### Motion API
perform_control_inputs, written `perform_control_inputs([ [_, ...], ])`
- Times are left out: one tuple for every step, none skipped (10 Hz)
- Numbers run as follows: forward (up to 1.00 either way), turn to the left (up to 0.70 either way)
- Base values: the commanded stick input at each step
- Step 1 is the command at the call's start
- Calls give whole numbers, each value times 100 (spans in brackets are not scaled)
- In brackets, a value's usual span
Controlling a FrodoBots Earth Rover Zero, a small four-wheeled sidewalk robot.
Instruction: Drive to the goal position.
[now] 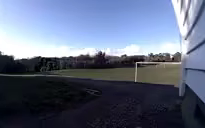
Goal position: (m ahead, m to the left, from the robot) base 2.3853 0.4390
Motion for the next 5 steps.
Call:
perform_control_inputs([
  [4, 0],
  [4, 0],
  [4, 0],
  [4, 0],
  [4, 0],
])
